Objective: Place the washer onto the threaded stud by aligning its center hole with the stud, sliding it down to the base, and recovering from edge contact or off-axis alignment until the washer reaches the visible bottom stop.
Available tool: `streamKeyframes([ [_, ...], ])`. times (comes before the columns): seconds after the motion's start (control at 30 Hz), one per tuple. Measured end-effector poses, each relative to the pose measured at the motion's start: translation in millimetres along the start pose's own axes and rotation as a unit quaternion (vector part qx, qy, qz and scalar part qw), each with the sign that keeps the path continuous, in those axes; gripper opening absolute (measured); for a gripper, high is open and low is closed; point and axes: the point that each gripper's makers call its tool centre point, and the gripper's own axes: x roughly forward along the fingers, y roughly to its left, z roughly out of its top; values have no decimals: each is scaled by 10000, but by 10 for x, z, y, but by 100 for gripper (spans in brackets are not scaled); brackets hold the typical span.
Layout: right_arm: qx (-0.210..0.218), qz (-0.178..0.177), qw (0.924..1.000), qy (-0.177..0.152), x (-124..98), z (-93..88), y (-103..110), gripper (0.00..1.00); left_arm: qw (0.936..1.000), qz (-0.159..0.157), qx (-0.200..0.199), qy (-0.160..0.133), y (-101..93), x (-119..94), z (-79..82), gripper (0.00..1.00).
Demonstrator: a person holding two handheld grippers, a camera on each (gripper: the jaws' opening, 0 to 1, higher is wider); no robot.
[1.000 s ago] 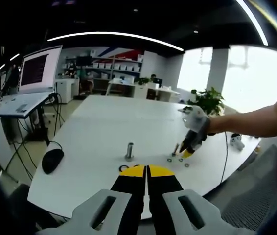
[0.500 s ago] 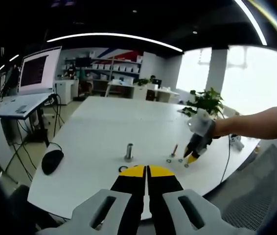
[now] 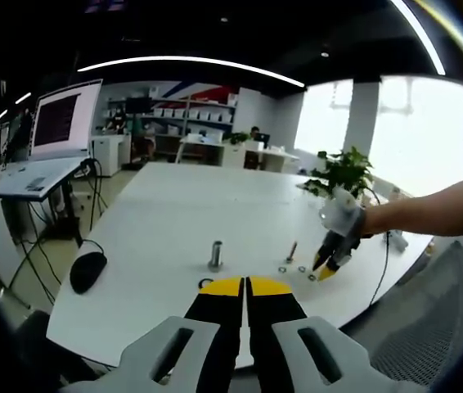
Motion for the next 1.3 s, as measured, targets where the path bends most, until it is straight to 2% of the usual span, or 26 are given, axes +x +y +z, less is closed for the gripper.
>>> streamKeyframes([
  [0.17,-25,52,10000,-19,56,43,61,22,10000,13,-8,-11,5,-1,3,0],
  [0.2,-119,-3,9999,1,53,54,47,21,10000,15,-12,-10,7,-1,2,0],
  [0.53,-69,-141,9997,167,69,71,-2,19,10000,21,-18,6,9,0,-5,0],
  [0.63,27,-154,9998,87,67,73,-12,18,10000,20,-18,9,8,0,-5,0],
  [0.93,-30,-128,9999,-71,77,104,-21,18,10000,9,-13,40,3,2,-12,0],
  [1.17,-118,-171,9995,255,83,111,-12,18,10000,5,-9,68,3,3,-20,0],
  [1.3,-117,-43,9998,184,78,94,-30,18,10000,7,-14,47,6,4,-12,0],
])
